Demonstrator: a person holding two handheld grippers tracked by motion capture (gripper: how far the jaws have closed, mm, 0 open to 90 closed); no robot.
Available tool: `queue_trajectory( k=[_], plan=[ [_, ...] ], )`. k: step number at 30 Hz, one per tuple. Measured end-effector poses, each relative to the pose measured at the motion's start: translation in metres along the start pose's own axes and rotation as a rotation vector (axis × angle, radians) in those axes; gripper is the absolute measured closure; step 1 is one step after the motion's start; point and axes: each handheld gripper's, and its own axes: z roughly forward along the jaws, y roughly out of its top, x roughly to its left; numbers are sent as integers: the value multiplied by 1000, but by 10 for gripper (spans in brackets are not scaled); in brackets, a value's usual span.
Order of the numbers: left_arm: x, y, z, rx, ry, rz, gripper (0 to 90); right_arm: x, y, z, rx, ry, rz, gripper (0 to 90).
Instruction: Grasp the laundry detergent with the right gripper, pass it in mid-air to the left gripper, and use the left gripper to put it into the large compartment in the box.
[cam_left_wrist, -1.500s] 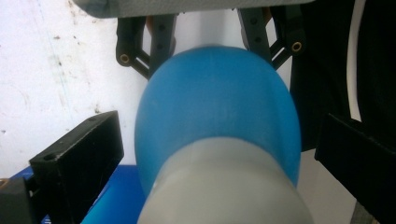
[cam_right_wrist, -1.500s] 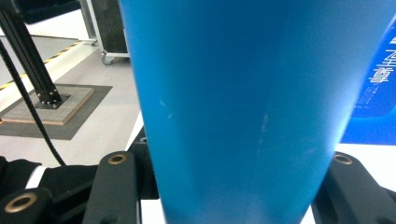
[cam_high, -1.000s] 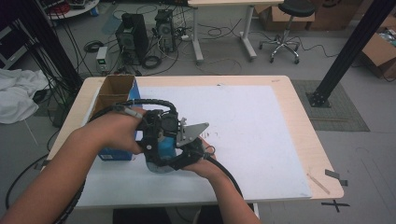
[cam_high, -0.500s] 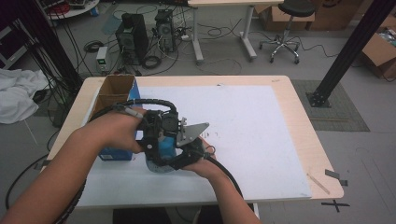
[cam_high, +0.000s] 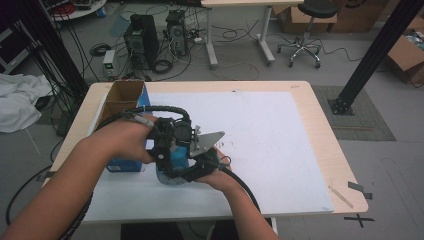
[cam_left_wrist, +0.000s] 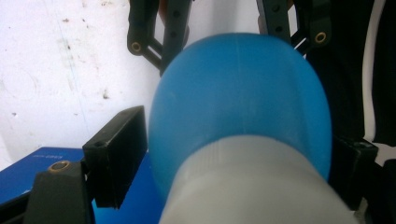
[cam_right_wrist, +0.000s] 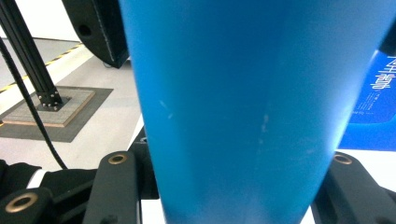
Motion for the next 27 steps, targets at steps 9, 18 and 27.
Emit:
queue_trajectory(
  k=[9, 18, 27],
  plan=[
    [0, 1, 1, 9, -1, -2, 250, -1, -1, 0, -1, 3, 7, 457],
    [0, 0, 2, 2, -9, -3, 285, -1, -2, 1, 5, -2, 6, 457],
    [0, 1, 3, -15, -21, 6, 377, 0, -2, 0, 4, 0, 12, 459]
  ],
)
